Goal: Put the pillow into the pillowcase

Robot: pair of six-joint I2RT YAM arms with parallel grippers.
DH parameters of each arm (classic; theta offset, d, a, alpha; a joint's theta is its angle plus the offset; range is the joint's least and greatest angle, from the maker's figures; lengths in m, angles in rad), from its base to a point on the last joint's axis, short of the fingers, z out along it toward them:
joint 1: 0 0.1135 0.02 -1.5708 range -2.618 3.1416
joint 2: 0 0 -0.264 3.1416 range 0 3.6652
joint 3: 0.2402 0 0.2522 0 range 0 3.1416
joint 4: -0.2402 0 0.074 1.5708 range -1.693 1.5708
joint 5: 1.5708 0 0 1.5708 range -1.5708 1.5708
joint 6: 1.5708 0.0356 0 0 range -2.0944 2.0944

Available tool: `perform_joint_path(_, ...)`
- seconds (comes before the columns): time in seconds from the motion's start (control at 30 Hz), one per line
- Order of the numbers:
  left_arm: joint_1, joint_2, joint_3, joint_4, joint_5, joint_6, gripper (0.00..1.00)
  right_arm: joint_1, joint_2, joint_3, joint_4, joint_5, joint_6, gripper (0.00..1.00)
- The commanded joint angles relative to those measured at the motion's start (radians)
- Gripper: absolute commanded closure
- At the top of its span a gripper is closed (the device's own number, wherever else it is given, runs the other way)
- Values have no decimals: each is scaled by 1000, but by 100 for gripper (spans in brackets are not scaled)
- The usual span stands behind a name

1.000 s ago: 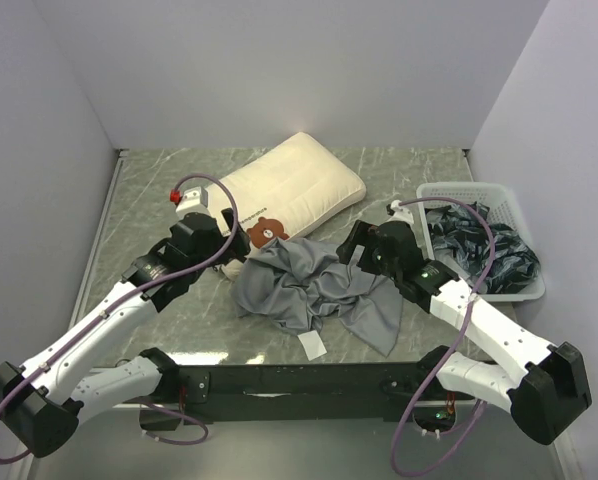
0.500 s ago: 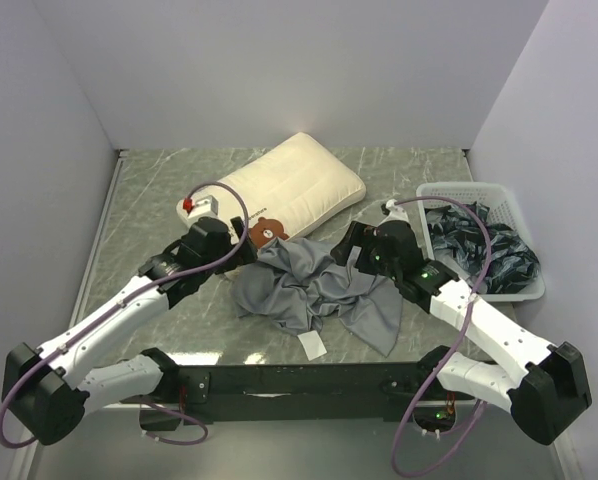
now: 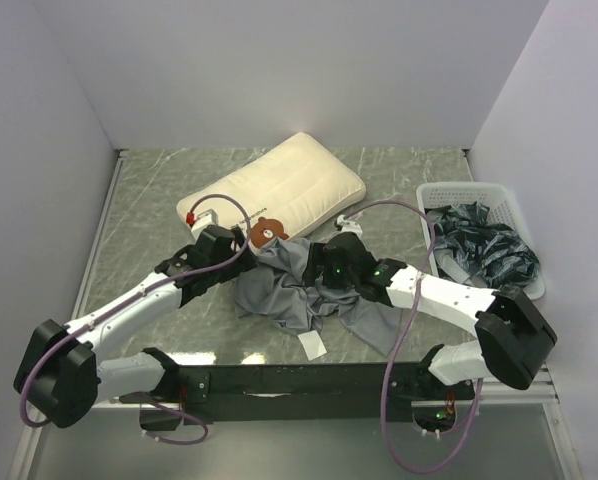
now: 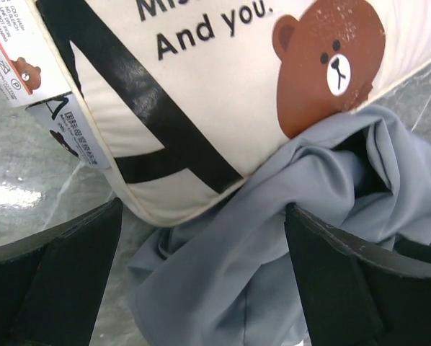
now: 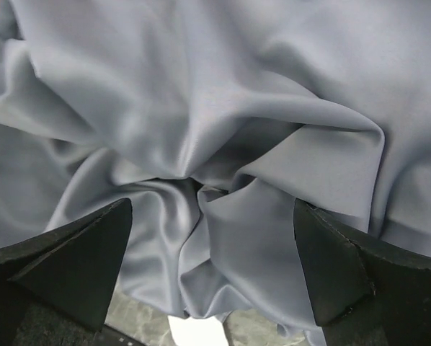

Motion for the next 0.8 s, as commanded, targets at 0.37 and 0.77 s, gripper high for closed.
perform_joint_path(0.37,350,325,118,201,29,-101,65,42,-19,-45,10,137,22,2)
perform_joint_path(0.77,455,276,395,89,98,7,2,49,-52,-25,-31,115,-12,2)
